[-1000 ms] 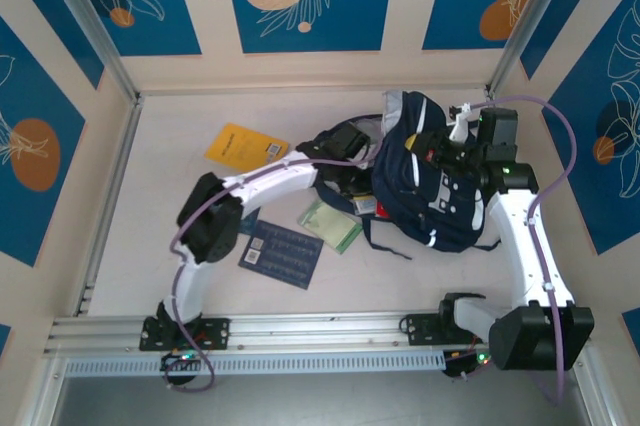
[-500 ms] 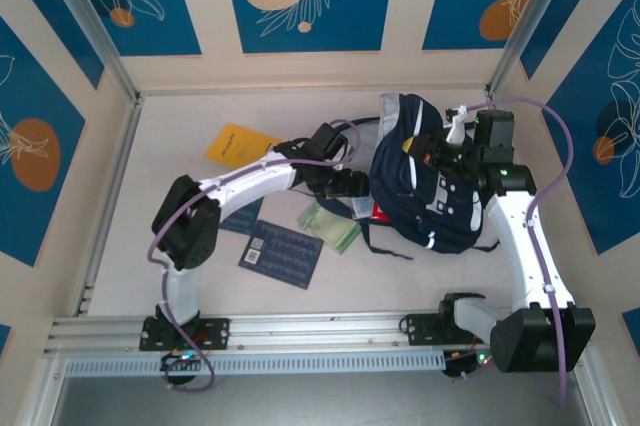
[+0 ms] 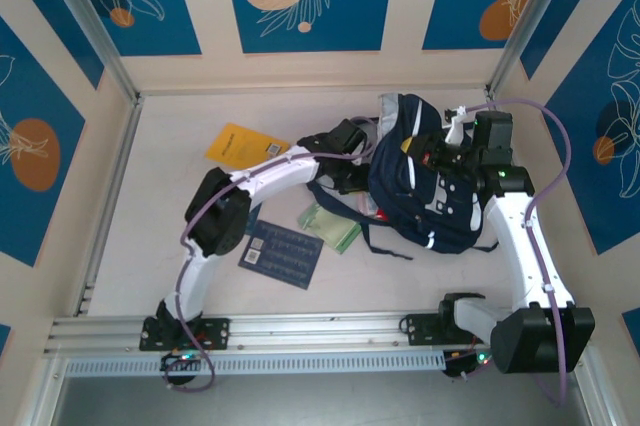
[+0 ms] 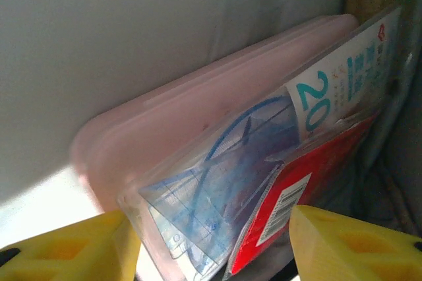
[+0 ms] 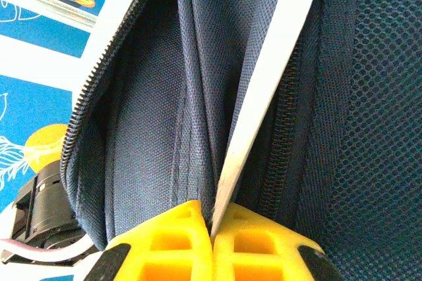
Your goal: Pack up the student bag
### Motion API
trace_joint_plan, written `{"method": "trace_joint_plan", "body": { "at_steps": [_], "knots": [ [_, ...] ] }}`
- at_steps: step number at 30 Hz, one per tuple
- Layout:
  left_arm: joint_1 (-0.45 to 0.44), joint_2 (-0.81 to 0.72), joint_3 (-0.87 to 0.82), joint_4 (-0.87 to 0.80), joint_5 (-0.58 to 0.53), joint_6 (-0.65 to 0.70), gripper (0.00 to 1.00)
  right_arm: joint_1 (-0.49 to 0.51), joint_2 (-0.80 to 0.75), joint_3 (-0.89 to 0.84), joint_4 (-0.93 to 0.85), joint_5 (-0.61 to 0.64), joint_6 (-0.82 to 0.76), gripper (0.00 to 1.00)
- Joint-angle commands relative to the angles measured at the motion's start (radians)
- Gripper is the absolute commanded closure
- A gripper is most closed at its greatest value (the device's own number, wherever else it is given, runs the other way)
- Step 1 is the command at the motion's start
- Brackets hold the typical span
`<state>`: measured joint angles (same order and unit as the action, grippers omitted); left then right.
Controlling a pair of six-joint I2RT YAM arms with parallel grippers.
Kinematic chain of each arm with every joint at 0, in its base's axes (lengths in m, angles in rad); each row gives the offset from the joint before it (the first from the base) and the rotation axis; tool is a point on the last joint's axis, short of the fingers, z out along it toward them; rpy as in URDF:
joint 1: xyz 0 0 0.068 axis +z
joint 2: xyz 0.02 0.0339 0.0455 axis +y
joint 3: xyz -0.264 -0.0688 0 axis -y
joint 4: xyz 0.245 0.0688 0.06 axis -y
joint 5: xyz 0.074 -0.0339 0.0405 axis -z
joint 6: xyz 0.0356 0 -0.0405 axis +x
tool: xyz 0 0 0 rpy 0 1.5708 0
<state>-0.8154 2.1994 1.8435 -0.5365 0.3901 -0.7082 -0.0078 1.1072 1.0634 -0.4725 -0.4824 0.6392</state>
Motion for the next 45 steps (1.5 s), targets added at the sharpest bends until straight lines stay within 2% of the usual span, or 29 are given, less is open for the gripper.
{"method": "trace_joint_plan", "body": {
  "at_steps": [1,7,9,11,16,23,24,26,28,31,33,35,37,42,45],
  "knots": [
    [-0.013,0.049,0.091,0.019,0.081,-0.042,0.40,0.000,-0.026,0.008,0.135,-0.087,0.011,1.00],
    [-0.012,0.177,0.315,0.020,0.136,-0.068,0.40,-0.002,-0.024,-0.016,0.149,-0.064,0.018,1.00],
    [-0.004,0.215,0.389,-0.009,0.143,-0.067,0.38,-0.004,-0.023,-0.019,0.127,0.000,0.011,1.00],
    [0.010,0.208,0.411,-0.036,0.130,-0.052,0.34,-0.004,-0.015,-0.021,0.079,0.119,-0.002,1.00],
    [0.034,0.061,0.270,-0.079,0.056,0.049,0.25,-0.011,0.031,0.020,-0.018,0.391,-0.002,0.98],
    [0.061,-0.210,-0.081,-0.035,-0.008,0.104,0.22,-0.026,0.146,0.122,-0.059,0.655,0.019,1.00],
    [0.065,-0.248,-0.124,-0.027,-0.012,0.106,0.22,-0.025,0.162,0.136,-0.054,0.658,0.010,0.93],
    [0.074,-0.324,-0.214,-0.018,-0.035,0.109,0.22,-0.019,0.217,0.189,-0.086,0.631,-0.019,0.64],
    [0.085,-0.394,-0.286,-0.018,-0.066,0.121,0.22,0.005,0.249,0.224,-0.116,0.630,-0.048,0.48],
    [0.106,-0.485,-0.397,-0.011,-0.141,0.127,0.21,0.079,0.247,0.232,-0.141,0.726,-0.105,0.35],
    [0.126,-0.520,-0.466,0.003,-0.189,0.111,0.20,0.149,0.233,0.231,-0.171,0.866,-0.135,0.31],
    [0.151,-0.527,-0.522,0.020,-0.217,0.091,0.20,0.211,0.214,0.225,-0.216,0.996,-0.116,0.33],
    [0.164,-0.515,-0.559,0.040,-0.241,0.068,0.20,0.251,0.179,0.182,-0.229,0.960,-0.076,0.35],
    [0.166,-0.425,-0.581,0.105,-0.242,0.024,0.20,0.342,0.050,-0.065,-0.105,0.646,0.045,0.45],
    [0.166,-0.363,-0.565,0.121,-0.238,0.023,0.21,0.391,-0.019,-0.237,-0.011,0.530,0.166,0.49]
  ]
}}
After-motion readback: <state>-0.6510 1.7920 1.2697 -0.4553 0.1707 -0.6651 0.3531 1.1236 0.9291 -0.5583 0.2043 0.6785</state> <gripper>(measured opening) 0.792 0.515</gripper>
